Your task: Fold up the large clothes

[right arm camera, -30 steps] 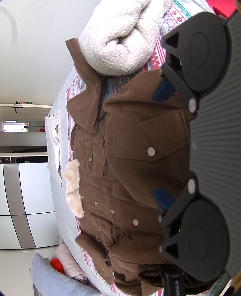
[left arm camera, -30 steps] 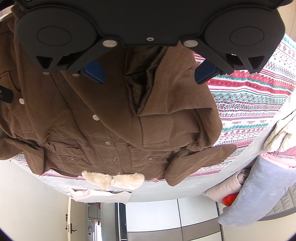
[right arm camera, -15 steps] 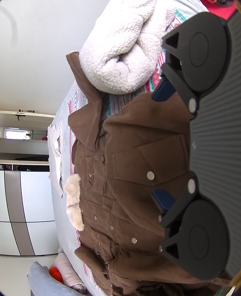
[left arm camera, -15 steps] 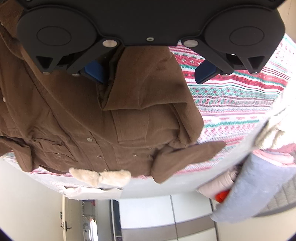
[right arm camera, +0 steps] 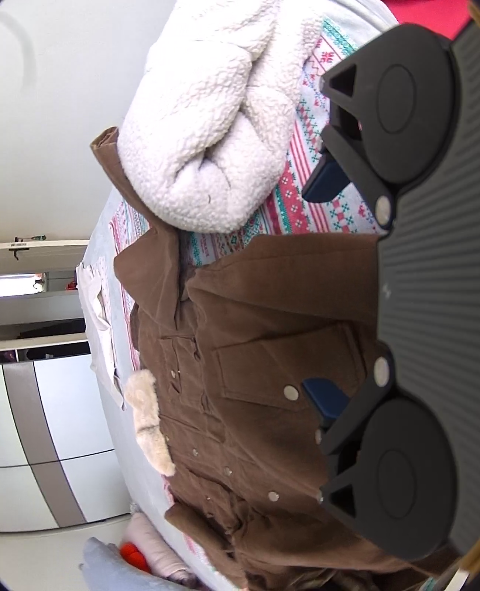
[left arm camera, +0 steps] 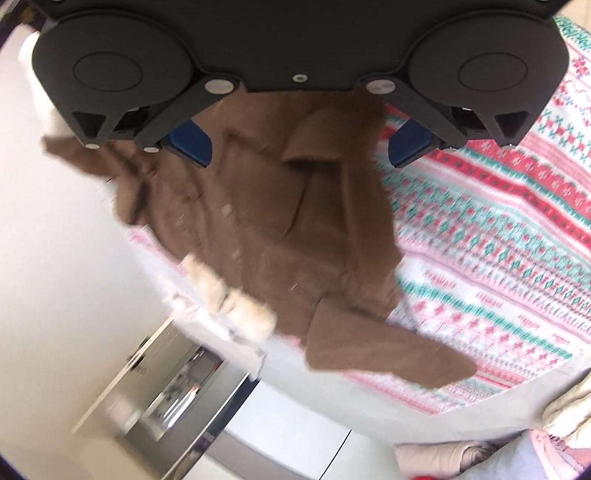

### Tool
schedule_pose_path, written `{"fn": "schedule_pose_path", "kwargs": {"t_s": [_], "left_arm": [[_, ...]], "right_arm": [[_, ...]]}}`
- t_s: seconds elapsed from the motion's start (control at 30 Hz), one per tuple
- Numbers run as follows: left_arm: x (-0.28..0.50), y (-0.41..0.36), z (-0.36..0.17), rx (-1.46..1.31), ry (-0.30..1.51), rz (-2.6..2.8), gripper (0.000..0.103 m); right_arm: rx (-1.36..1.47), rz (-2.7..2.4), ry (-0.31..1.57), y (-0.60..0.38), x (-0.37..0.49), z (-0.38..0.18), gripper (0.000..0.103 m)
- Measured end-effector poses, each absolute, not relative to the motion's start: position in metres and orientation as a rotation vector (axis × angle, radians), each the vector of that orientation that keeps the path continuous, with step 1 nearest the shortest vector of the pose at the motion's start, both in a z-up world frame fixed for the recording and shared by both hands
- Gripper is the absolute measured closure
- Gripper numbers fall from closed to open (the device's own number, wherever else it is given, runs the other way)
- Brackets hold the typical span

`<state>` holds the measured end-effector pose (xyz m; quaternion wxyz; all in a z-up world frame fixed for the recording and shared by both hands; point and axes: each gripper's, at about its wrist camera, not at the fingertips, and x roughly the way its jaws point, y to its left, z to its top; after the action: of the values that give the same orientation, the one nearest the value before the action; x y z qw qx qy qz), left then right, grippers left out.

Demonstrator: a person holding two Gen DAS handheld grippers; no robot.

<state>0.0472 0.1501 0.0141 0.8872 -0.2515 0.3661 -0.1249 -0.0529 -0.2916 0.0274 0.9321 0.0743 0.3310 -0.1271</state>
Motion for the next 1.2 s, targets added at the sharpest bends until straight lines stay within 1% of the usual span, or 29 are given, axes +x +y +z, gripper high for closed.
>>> {"fn": "schedule_pose_path", "kwargs": {"t_s": [0.1,0.2,0.27,0.3,0.33,0.37,0.4,0.43,0.5,0.53,0.63,0.7,0.87,0.93,0.97,1.0,1.03,1.07,1.1,1.13,1.17,1.2], "left_arm": [[0.054,0.133,0.018,-0.495,0.802,-0.292,0.0],[0.066,0.094,0.006,-0.412,0.899,-0.296,0.002],[0.071,0.068,-0.003,-0.351,0.928,-0.283,0.003],[0.071,0.058,-0.007,-0.319,0.93,-0.267,0.015],[0.073,0.05,-0.012,-0.277,0.933,-0.239,0.031],[0.072,0.046,-0.018,-0.236,0.922,-0.2,0.043],[0.069,0.045,-0.018,-0.21,0.898,-0.184,0.064],[0.067,0.051,-0.019,-0.205,0.878,-0.193,0.074],[0.052,0.07,-0.008,-0.227,0.84,-0.202,0.081],[0.041,0.085,-0.002,-0.235,0.814,-0.205,0.083],[0.004,0.13,0.013,-0.252,0.763,-0.188,0.086],[-0.017,0.161,0.015,-0.254,0.772,-0.151,0.087],[-0.043,0.215,-0.013,-0.188,0.875,0.002,0.088],[-0.054,0.236,-0.017,-0.231,0.865,0.0,0.086],[-0.054,0.238,-0.016,-0.254,0.847,-0.03,0.081],[-0.054,0.238,-0.014,-0.271,0.829,-0.068,0.06],[-0.05,0.233,-0.013,-0.284,0.821,-0.108,0.028],[-0.044,0.226,-0.012,-0.295,0.82,-0.146,0.017],[-0.038,0.221,-0.015,-0.31,0.819,-0.167,0.014],[-0.03,0.216,-0.018,-0.314,0.837,-0.189,0.014],[-0.021,0.211,-0.024,-0.31,0.87,-0.208,0.014],[-0.012,0.207,-0.032,-0.31,0.897,-0.212,0.014]], "right_arm": [[0.143,-0.26,0.69,-0.29,-0.05,0.024,0.0],[0.137,-0.255,0.702,-0.286,-0.046,0.022,0.0],[0.142,-0.248,0.705,-0.285,-0.044,0.022,0.0],[0.144,-0.245,0.707,-0.284,-0.043,0.022,0.0],[0.146,-0.246,0.71,-0.285,-0.042,0.022,0.0],[0.148,-0.246,0.711,-0.286,-0.042,0.023,0.0],[0.15,-0.247,0.708,-0.287,-0.043,0.024,0.0],[0.155,-0.248,0.704,-0.289,-0.045,0.026,0.0],[0.172,-0.247,0.693,-0.295,-0.049,0.028,0.0],[0.183,-0.243,0.688,-0.299,-0.052,0.029,0.0],[0.219,-0.238,0.691,-0.312,-0.057,0.027,0.0],[0.241,-0.24,0.704,-0.32,-0.059,0.023,0.0],[0.333,-0.194,0.745,-0.34,-0.069,0.017,0.0],[0.43,-0.139,0.747,-0.353,-0.076,0.016,0.0],[0.489,-0.114,0.746,-0.359,-0.08,0.015,0.0],[0.553,-0.091,0.746,-0.366,-0.083,0.013,0.0],[0.616,-0.071,0.748,-0.372,-0.085,0.011,0.0],[0.669,-0.055,0.751,-0.378,-0.086,0.007,0.0],[0.707,-0.048,0.76,-0.381,-0.087,0.003,0.001],[0.729,-0.051,0.774,-0.382,-0.087,-0.001,0.005],[0.743,-0.052,0.789,-0.383,-0.087,-0.006,0.011],[0.762,-0.039,0.807,-0.383,-0.087,-0.012,0.015]]}}
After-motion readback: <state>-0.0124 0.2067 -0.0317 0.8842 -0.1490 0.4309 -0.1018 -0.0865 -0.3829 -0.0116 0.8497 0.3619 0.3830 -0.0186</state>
